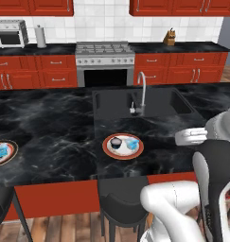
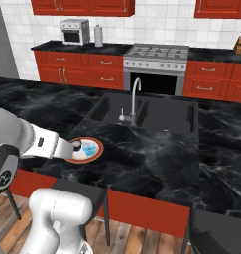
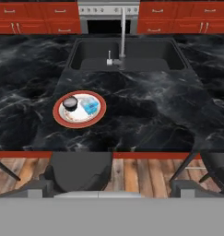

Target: Place two yogurt containers on each plate.

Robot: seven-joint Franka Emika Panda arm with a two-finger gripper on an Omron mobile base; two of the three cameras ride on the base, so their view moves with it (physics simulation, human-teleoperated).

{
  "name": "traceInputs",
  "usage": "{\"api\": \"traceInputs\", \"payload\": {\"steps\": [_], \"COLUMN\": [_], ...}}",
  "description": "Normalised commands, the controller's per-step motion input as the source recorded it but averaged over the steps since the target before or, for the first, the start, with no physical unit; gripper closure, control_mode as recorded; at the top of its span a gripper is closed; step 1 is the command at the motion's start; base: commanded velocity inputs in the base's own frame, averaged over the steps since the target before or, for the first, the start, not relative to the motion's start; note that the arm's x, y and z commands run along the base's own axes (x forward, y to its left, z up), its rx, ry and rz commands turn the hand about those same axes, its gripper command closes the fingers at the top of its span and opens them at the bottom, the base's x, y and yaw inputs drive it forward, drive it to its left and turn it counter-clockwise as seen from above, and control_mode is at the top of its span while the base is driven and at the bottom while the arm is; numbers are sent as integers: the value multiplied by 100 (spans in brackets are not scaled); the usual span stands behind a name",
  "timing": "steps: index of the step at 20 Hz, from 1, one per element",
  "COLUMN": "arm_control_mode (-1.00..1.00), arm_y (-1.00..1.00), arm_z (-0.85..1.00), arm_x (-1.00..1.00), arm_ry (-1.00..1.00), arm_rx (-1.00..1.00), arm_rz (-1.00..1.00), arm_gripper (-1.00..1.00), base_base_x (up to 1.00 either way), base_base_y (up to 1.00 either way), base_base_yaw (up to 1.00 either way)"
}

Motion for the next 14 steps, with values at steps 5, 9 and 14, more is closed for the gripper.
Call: {"api": "traceInputs", "payload": {"steps": [5,9,14], "arm_control_mode": [-100,-100,-100], "arm_y": [-8,0,2], "arm_z": [1,0,-10], "arm_x": [-36,0,11], "arm_ry": [-1,0,0], "arm_rx": [7,1,0], "arm_rz": [3,6,1], "arm_gripper": [-100,-100,-100], "base_base_x": [0,0,0], "base_base_y": [0,0,0], "base_base_yaw": [0,0,0]}}
